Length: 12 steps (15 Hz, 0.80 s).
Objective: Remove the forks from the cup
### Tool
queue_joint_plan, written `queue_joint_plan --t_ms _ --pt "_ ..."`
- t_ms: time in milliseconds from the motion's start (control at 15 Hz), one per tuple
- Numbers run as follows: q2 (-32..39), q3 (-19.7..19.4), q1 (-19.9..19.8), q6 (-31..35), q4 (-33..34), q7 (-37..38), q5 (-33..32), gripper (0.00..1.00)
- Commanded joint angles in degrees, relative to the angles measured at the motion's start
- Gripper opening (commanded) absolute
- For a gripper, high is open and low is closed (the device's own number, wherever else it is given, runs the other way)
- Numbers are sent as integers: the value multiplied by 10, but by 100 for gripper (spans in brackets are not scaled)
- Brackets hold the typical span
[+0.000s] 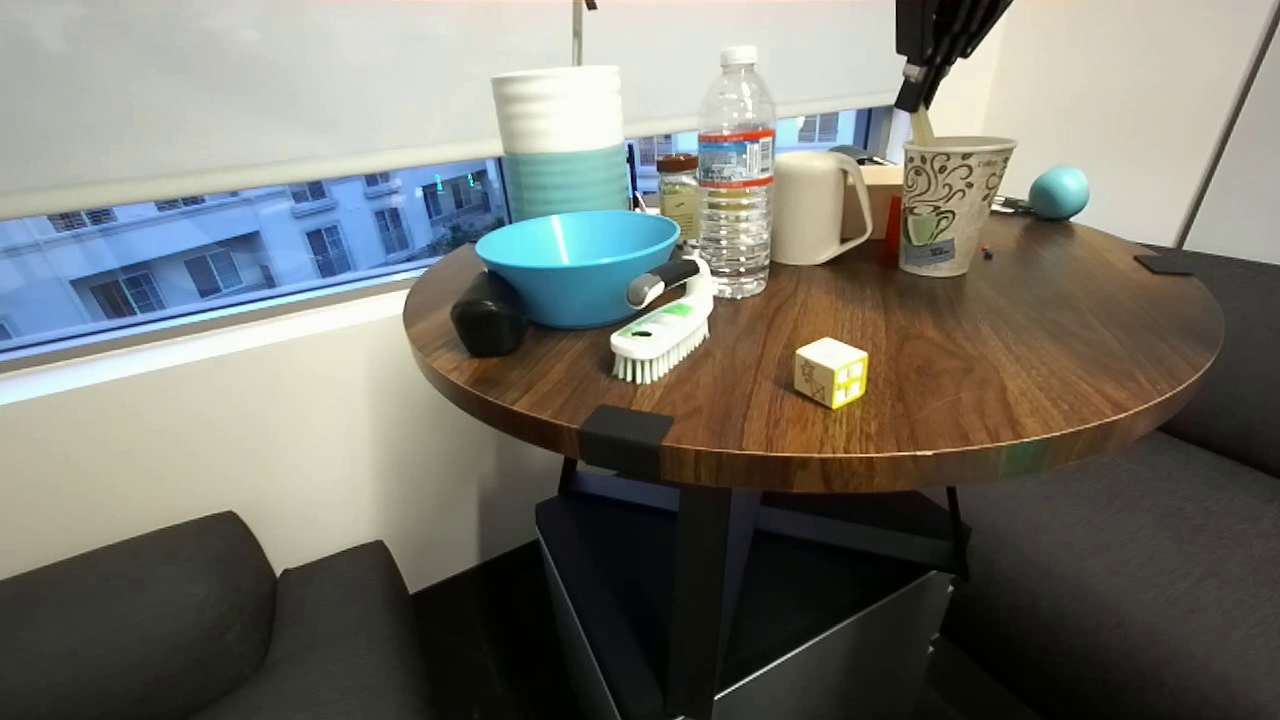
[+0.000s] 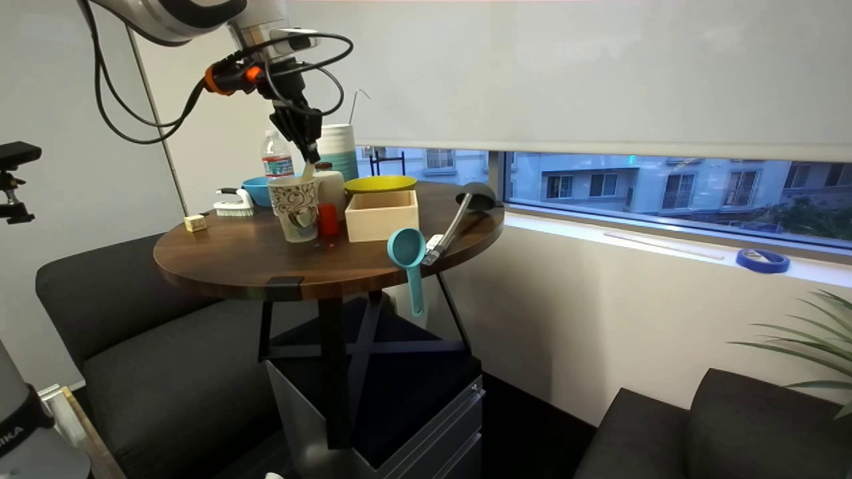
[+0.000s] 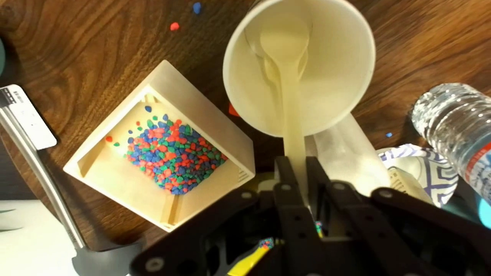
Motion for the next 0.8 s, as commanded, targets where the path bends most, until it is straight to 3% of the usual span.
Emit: queue_joint_plan --t_ms 0,733 --pt "-21 4 -4 -13 13 2 -5 3" --pt "-89 13 -6 -15 24 0 -23 3"
